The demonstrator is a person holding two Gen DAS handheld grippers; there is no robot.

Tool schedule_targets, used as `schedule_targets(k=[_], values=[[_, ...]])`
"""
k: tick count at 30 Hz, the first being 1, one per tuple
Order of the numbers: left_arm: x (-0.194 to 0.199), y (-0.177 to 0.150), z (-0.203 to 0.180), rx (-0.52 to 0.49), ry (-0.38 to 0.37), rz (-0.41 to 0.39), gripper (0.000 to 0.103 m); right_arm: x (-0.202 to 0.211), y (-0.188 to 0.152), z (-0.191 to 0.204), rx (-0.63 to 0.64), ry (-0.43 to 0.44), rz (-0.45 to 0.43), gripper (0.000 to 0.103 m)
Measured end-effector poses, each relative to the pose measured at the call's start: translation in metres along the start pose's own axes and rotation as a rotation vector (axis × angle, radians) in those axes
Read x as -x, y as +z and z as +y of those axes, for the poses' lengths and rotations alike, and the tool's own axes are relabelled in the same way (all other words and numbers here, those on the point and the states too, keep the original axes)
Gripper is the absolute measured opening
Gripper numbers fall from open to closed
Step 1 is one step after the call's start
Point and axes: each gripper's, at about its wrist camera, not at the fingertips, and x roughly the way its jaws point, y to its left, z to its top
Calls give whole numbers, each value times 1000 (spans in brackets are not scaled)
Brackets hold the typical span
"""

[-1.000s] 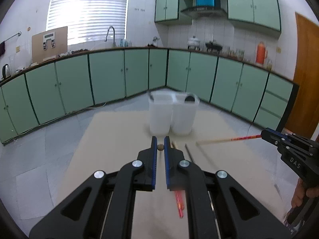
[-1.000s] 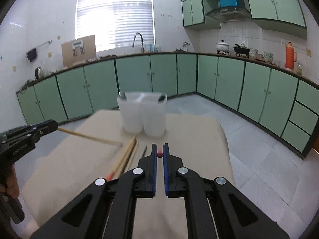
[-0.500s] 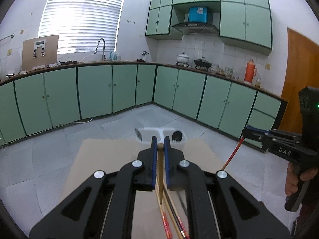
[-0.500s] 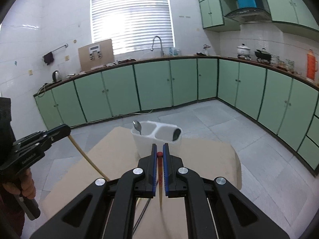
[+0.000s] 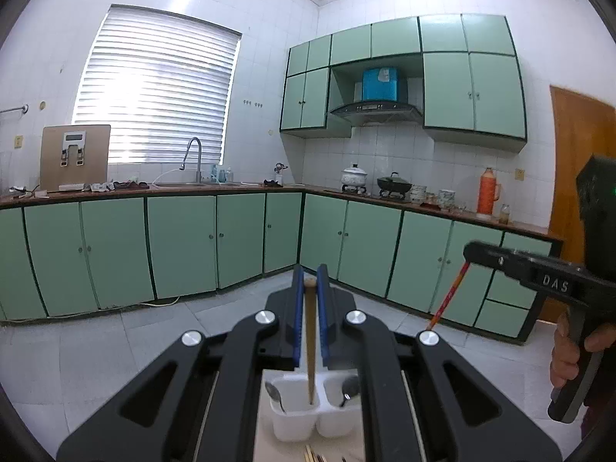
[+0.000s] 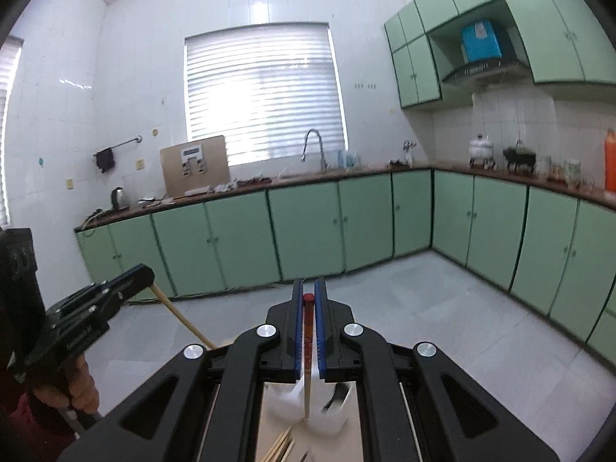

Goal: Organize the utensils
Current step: 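Lift both chopsticks and drop them into the white holder, then return both tools to the remaining chopsticks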

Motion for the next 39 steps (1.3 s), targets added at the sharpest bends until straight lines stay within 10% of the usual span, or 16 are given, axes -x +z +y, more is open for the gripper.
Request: schedule_targets(k=[17,28,39], values=[[-117,-72,22,-25,49,207,11,-108,-84,-11,-8,-8,204,7],[-49,-111,29,-19,65,195,54,-41,-124,-6,2,-150,138,65],[41,-216,14,-70,147,300,67,43,-255,38,-30,-291,191,72]])
